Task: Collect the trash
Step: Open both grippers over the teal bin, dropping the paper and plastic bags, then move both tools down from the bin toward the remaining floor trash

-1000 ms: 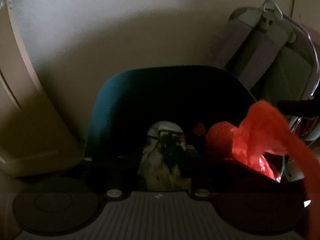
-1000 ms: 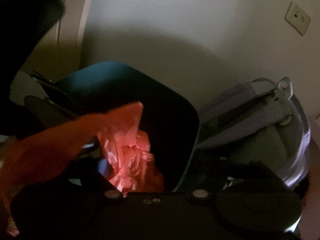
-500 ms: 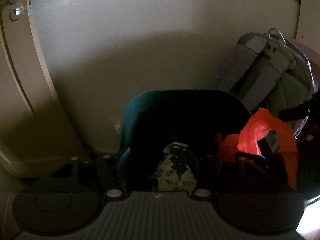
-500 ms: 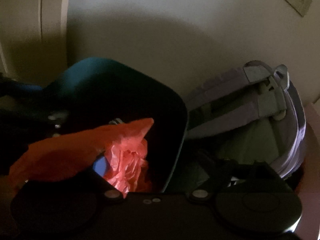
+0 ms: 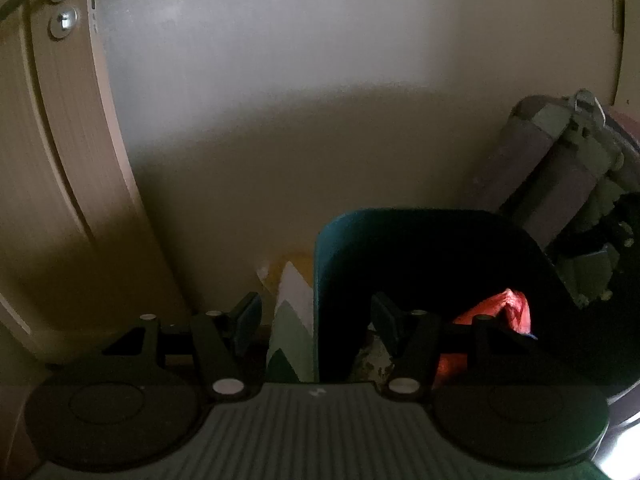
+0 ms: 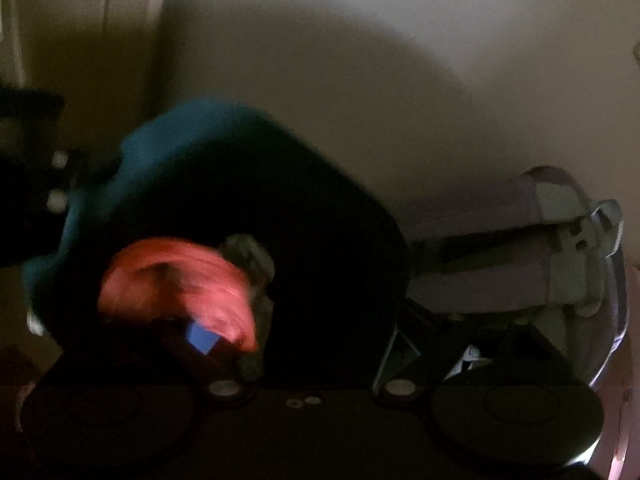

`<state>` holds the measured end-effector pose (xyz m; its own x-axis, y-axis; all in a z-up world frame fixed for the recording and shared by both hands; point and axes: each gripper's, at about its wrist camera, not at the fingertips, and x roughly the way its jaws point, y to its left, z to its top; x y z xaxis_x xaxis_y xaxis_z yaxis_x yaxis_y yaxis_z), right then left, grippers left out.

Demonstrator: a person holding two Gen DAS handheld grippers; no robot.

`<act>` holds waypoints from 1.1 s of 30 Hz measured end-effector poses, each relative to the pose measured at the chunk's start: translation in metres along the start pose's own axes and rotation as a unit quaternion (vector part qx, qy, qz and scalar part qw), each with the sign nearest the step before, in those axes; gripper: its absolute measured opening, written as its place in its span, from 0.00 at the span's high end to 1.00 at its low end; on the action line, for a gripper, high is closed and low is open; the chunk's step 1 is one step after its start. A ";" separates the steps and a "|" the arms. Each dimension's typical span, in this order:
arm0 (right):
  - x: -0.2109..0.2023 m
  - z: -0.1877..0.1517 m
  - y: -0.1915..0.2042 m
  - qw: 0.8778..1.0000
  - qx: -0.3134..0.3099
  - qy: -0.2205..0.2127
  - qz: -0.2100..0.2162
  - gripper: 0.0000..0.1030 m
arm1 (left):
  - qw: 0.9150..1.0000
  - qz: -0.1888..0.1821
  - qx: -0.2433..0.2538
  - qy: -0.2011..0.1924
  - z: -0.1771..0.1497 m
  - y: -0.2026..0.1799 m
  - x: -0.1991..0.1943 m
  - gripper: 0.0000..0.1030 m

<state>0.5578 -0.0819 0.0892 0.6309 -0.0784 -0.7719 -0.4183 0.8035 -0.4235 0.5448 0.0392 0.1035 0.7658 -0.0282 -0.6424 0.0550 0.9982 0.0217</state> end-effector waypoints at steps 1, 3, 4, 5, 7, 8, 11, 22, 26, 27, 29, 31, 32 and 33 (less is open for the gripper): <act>0.001 -0.004 -0.001 1.000 -0.004 0.002 -0.007 0.12 | 1.000 -0.001 0.002 0.001 -0.002 -0.002 -0.001 0.42; -0.005 -0.013 -0.005 1.000 0.002 -0.004 -0.010 0.12 | 1.000 -0.004 0.003 0.001 -0.006 -0.005 -0.005 0.42; -0.010 -0.015 -0.009 1.000 0.014 -0.015 -0.005 0.12 | 1.000 -0.004 0.002 0.002 -0.007 -0.006 -0.008 0.42; -0.017 -0.019 -0.015 0.999 0.035 -0.027 0.000 0.12 | 1.000 -0.006 0.001 0.002 -0.008 -0.007 -0.012 0.42; -0.032 -0.028 -0.028 0.995 0.085 -0.051 0.032 0.12 | 1.000 -0.008 0.001 0.002 -0.010 -0.009 -0.021 0.42; -0.039 -0.033 -0.036 0.990 0.115 -0.058 0.056 0.12 | 1.000 -0.008 0.001 0.001 -0.010 -0.009 -0.026 0.42; -0.057 -0.049 -0.046 0.976 0.165 -0.086 0.117 0.12 | 1.000 -0.012 0.001 -0.002 -0.013 -0.012 -0.046 0.42; -0.131 -0.124 -0.017 0.970 0.166 -0.130 0.118 0.12 | 1.000 -0.011 0.008 -0.019 -0.046 -0.016 -0.131 0.42; -0.158 -0.148 -0.002 0.968 0.160 -0.149 0.120 0.12 | 1.000 -0.016 0.007 -0.022 -0.067 -0.013 -0.162 0.42; -0.163 -0.155 0.002 0.968 0.159 -0.152 0.121 0.12 | 1.000 -0.017 0.010 -0.022 -0.073 -0.014 -0.170 0.42; -0.174 -0.166 0.011 0.967 0.157 -0.157 0.127 0.12 | 0.999 -0.017 0.014 -0.022 -0.088 -0.015 -0.182 0.42; -0.183 -0.180 0.022 0.965 0.157 -0.162 0.130 0.12 | 0.999 -0.020 0.019 -0.019 -0.105 -0.016 -0.191 0.42; -0.185 -0.188 0.027 0.965 0.158 -0.163 0.133 0.12 | 0.999 -0.022 0.021 -0.016 -0.112 -0.017 -0.193 0.42; -0.189 -0.198 0.034 0.964 0.160 -0.163 0.136 0.11 | 0.999 -0.025 0.023 -0.012 -0.121 -0.018 -0.196 0.42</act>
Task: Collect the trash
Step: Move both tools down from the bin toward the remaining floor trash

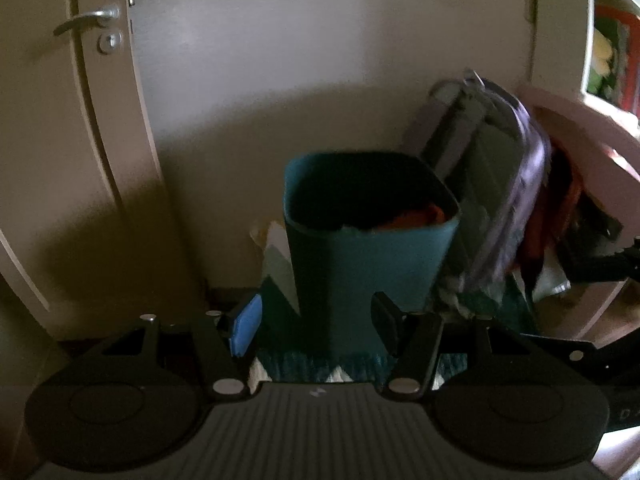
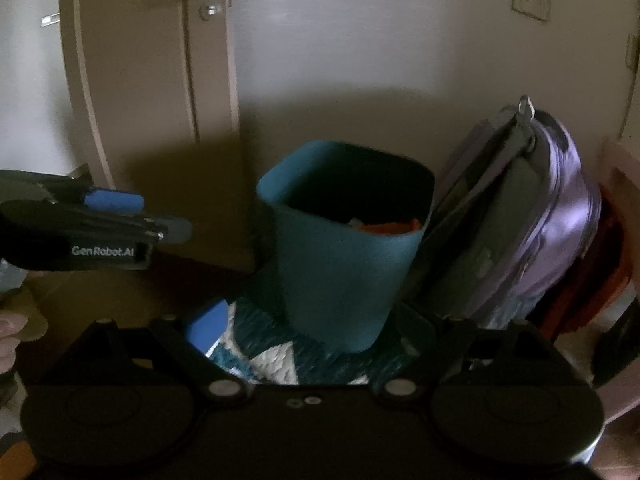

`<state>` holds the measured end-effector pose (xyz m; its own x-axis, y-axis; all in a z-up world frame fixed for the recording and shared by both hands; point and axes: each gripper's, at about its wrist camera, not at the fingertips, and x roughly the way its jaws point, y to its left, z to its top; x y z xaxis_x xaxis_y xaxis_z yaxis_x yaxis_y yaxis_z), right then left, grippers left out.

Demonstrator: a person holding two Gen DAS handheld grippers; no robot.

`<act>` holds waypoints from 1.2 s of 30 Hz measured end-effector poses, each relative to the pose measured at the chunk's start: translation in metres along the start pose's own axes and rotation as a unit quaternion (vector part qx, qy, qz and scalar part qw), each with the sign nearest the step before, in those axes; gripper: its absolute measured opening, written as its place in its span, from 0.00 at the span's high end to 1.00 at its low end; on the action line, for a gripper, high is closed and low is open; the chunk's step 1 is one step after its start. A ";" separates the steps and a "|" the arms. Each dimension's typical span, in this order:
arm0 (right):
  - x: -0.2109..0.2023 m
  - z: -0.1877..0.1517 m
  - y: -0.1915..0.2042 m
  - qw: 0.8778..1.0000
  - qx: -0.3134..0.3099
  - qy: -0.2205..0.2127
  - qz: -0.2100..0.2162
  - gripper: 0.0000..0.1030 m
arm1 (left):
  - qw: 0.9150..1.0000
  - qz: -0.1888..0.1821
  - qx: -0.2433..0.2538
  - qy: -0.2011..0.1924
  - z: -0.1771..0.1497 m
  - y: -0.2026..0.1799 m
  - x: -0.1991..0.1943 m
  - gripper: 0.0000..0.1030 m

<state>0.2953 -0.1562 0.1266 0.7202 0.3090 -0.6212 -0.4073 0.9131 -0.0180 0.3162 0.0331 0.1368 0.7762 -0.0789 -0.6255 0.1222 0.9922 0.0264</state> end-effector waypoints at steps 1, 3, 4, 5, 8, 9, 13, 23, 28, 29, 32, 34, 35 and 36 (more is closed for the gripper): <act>-0.002 -0.009 0.003 1.000 0.003 0.001 0.003 0.11 | 1.000 -0.001 0.003 0.003 -0.009 -0.001 -0.003 0.42; -0.003 -0.025 0.010 1.000 0.006 0.006 0.008 0.11 | 1.000 -0.002 0.008 0.011 -0.026 -0.003 -0.006 0.42; -0.001 -0.035 0.013 1.000 0.008 0.009 0.010 0.11 | 1.000 -0.003 0.011 0.016 -0.034 -0.004 -0.006 0.41; 0.001 -0.044 0.015 1.000 0.011 0.014 0.013 0.11 | 1.000 -0.004 0.013 0.020 -0.043 -0.005 -0.006 0.38; 0.010 -0.072 0.022 0.999 0.020 0.030 0.024 0.10 | 0.999 -0.004 0.024 0.033 -0.069 -0.010 0.000 0.29; 0.015 -0.082 0.023 0.999 0.024 0.033 0.024 0.09 | 0.999 -0.006 0.027 0.039 -0.077 -0.011 0.004 0.29; 0.037 -0.118 0.027 0.997 0.041 0.049 0.033 0.08 | 0.997 -0.015 0.030 0.073 -0.107 -0.014 0.027 0.22; 0.126 -0.212 0.028 0.985 0.091 0.138 0.058 0.08 | 0.979 -0.020 0.058 0.194 -0.174 -0.020 0.127 0.22; 0.183 -0.257 0.028 0.976 0.101 0.182 0.066 0.08 | 0.961 -0.014 0.080 0.265 -0.215 -0.021 0.192 0.22; 0.192 -0.264 0.029 0.975 0.098 0.189 0.069 0.08 | 0.957 -0.014 0.081 0.280 -0.223 -0.021 0.207 0.22; 0.227 -0.291 0.035 0.969 0.083 0.220 0.072 0.08 | 0.945 -0.015 0.072 0.319 -0.242 -0.017 0.247 0.22; 0.249 -0.307 0.036 0.964 0.081 0.240 0.079 0.08 | 0.938 -0.012 0.076 0.339 -0.256 -0.016 0.274 0.22; 0.261 -0.315 0.036 0.962 0.080 0.248 0.085 0.08 | 0.935 -0.008 0.081 0.346 -0.263 -0.017 0.285 0.22; 0.269 -0.322 0.037 0.960 0.075 0.254 0.089 0.08 | 0.931 -0.007 0.086 0.355 -0.270 -0.017 0.297 0.22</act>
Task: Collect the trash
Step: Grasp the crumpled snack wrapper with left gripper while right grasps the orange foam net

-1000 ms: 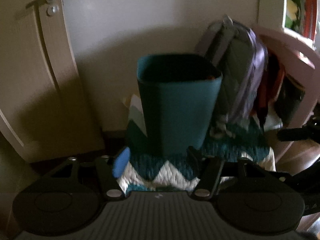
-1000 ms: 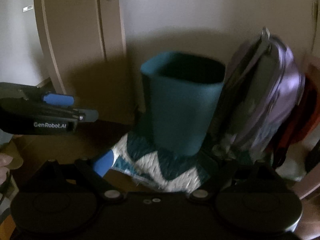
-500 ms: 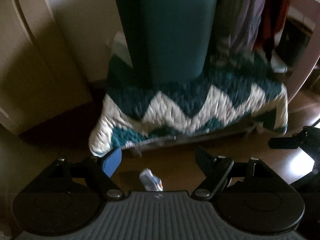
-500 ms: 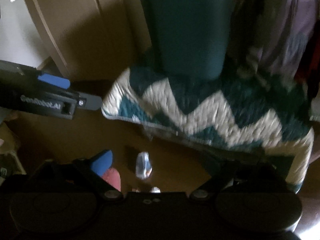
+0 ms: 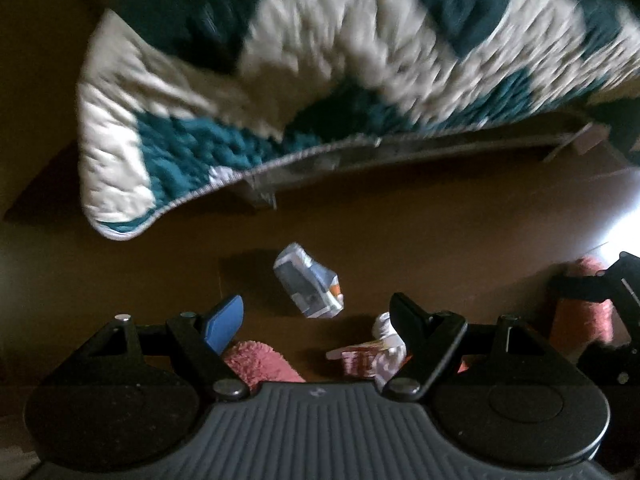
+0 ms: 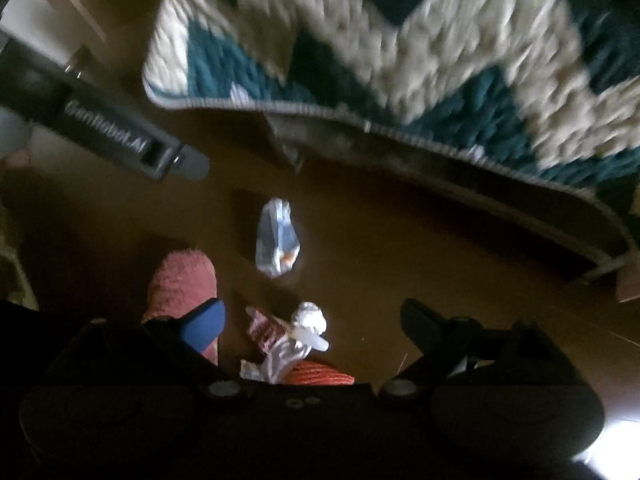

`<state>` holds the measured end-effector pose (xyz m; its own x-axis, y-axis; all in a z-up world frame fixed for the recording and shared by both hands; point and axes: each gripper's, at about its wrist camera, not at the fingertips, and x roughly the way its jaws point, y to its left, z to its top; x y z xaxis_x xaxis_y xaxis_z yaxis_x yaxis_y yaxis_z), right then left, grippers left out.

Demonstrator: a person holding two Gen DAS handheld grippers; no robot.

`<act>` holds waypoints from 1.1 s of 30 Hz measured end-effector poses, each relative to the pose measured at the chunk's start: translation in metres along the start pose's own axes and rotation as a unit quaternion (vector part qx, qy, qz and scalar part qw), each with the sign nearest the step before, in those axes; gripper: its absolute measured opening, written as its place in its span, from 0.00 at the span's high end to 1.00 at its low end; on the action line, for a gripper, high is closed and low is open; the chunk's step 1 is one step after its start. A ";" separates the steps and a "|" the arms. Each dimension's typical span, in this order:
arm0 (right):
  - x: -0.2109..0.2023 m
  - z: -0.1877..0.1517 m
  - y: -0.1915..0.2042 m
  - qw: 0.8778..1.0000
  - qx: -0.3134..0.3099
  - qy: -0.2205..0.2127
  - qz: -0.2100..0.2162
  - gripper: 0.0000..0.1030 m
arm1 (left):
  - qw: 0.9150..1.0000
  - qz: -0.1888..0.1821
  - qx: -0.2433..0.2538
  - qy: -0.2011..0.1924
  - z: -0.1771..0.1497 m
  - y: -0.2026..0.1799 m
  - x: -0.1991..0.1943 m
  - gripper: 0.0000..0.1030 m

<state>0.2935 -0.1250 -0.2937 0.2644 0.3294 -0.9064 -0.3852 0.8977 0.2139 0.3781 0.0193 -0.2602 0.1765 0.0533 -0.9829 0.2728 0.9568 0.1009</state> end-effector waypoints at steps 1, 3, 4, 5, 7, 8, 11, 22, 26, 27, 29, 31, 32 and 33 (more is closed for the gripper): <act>0.013 -0.003 -0.002 1.000 -0.005 0.008 0.001 0.08 | 1.000 0.000 0.003 0.010 0.002 0.000 0.014 0.22; 0.037 -0.010 -0.003 0.999 -0.019 0.032 0.010 0.08 | 1.000 -0.001 0.006 0.025 0.006 -0.001 0.038 0.22; 0.049 -0.015 -0.003 0.998 -0.029 0.050 0.014 0.08 | 0.999 -0.002 0.007 0.031 0.007 -0.001 0.049 0.22; 0.061 -0.020 -0.002 0.997 -0.038 0.068 0.015 0.08 | 0.999 -0.004 0.007 0.037 0.008 -0.001 0.061 0.22; 0.084 -0.034 -0.003 0.994 -0.044 0.101 0.019 0.08 | 0.999 -0.005 0.008 0.054 0.009 -0.001 0.086 0.22; 0.096 -0.040 -0.006 0.992 -0.036 0.116 0.017 0.08 | 0.998 -0.003 0.006 0.063 0.009 -0.001 0.099 0.22; 0.126 -0.059 -0.015 0.988 0.007 0.154 0.018 0.08 | 0.996 -0.010 -0.011 0.093 0.007 0.002 0.136 0.22; 0.187 -0.105 -0.014 0.975 0.024 0.222 0.020 0.08 | 0.989 0.000 -0.065 0.135 0.003 0.015 0.243 0.22; 0.200 -0.114 -0.016 0.973 0.034 0.228 0.013 0.08 | 0.984 -0.008 -0.096 0.148 0.001 0.023 0.273 0.22; 0.204 -0.115 -0.016 0.972 0.035 0.231 0.014 0.08 | 0.984 -0.005 -0.098 0.150 0.000 0.024 0.279 0.22; 0.210 -0.118 -0.016 0.971 0.035 0.236 0.015 0.09 | 0.982 -0.007 -0.105 0.155 -0.002 0.027 0.287 0.22; 0.214 -0.120 -0.016 0.971 0.037 0.237 0.015 0.10 | 0.981 -0.007 -0.112 0.157 -0.003 0.031 0.293 0.22; 0.216 -0.120 -0.016 0.971 0.039 0.236 0.014 0.11 | 0.981 -0.008 -0.112 0.158 -0.003 0.032 0.295 0.22; 0.217 -0.120 -0.016 0.971 0.042 0.235 0.012 0.14 | 0.981 -0.008 -0.113 0.157 -0.003 0.033 0.297 0.22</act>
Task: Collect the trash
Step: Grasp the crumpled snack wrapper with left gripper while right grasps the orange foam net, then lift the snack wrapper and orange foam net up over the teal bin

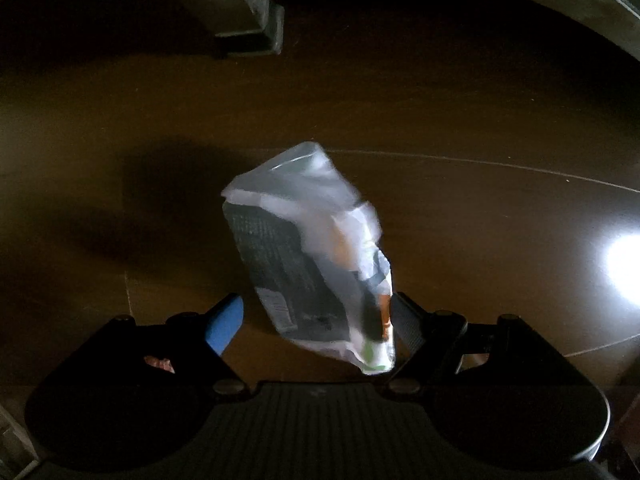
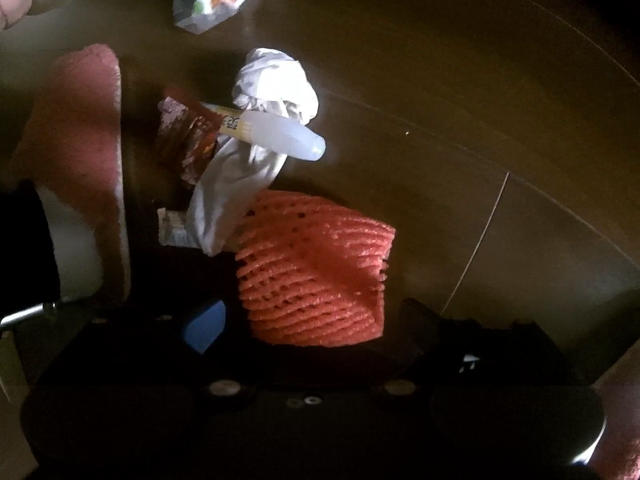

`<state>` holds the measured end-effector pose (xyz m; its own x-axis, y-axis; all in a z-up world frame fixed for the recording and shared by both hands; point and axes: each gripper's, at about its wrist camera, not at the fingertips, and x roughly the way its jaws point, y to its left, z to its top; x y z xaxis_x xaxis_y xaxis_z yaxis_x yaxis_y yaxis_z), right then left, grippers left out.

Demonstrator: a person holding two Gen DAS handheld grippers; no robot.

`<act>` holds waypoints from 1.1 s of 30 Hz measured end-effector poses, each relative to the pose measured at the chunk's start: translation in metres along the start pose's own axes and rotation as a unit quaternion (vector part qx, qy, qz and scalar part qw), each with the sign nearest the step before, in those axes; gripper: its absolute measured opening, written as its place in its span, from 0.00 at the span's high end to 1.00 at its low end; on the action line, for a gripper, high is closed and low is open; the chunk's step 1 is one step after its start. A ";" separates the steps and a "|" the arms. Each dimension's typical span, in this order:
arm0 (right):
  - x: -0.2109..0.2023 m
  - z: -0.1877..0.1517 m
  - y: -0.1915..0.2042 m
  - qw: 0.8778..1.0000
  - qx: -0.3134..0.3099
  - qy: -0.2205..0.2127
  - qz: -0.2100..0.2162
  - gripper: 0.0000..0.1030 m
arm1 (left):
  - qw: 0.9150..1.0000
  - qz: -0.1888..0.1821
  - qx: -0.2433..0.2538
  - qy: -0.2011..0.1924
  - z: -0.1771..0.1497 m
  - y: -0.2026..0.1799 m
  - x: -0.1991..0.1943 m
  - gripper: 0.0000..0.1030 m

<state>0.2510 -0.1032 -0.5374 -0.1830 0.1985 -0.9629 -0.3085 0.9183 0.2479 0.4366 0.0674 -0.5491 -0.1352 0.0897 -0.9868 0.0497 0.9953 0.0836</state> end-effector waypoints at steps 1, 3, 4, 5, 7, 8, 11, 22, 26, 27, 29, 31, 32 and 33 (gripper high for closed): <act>0.001 0.000 -0.001 1.000 0.003 -0.002 -0.001 0.24 | 1.000 0.000 -0.001 -0.003 0.001 0.002 0.000 0.25; 0.003 0.002 -0.003 1.000 0.008 0.003 -0.007 0.42 | 1.000 -0.010 0.000 -0.004 0.002 0.004 0.000 0.37; 0.004 0.003 -0.005 1.000 0.013 0.006 -0.010 0.46 | 1.000 -0.009 0.003 -0.005 0.002 0.004 -0.001 0.40; 0.005 0.004 -0.007 1.000 0.017 0.008 -0.011 0.48 | 1.000 -0.008 0.005 -0.009 0.003 0.004 -0.003 0.43; 0.005 0.005 -0.009 1.000 0.018 0.007 -0.015 0.65 | 1.000 -0.013 0.008 -0.016 0.003 0.004 -0.007 0.61; 0.004 0.005 -0.010 1.000 0.018 0.008 -0.017 0.68 | 1.000 -0.016 0.007 -0.016 0.004 0.005 -0.009 0.62; -0.002 0.004 -0.015 1.000 0.027 0.007 -0.009 0.83 | 0.999 -0.019 0.011 -0.027 0.004 0.007 -0.018 0.71; -0.080 0.000 -0.024 0.997 0.063 -0.044 -0.003 0.90 | 0.997 -0.018 0.054 -0.059 -0.024 0.010 -0.088 0.78; -0.128 -0.005 -0.029 0.992 0.091 -0.083 -0.004 0.90 | 0.995 -0.025 0.063 -0.074 -0.042 0.006 -0.133 0.78; -0.143 -0.008 -0.030 0.991 0.096 -0.096 -0.006 0.90 | 0.995 -0.026 0.064 -0.078 -0.048 0.006 -0.145 0.78; -0.170 -0.013 -0.028 0.988 0.100 -0.119 -0.009 0.90 | 0.993 -0.025 0.072 -0.089 -0.064 0.001 -0.166 0.78; -0.199 -0.018 -0.025 0.985 0.095 -0.143 -0.011 0.90 | 0.990 -0.018 0.087 -0.109 -0.075 -0.001 -0.194 0.78; -0.215 -0.021 -0.022 0.984 0.090 -0.155 -0.014 0.90 | 0.989 -0.016 0.091 -0.119 -0.081 -0.001 -0.210 0.78; -0.228 -0.024 -0.020 0.982 0.085 -0.165 -0.016 0.90 | 0.987 -0.021 0.092 -0.129 -0.087 0.000 -0.226 0.78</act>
<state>0.2762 -0.1751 -0.3205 0.1459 0.2425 -0.9591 -0.1440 0.9644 0.2219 0.3815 0.0505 -0.3141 0.1143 0.0119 -0.9934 0.2309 0.9722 0.0383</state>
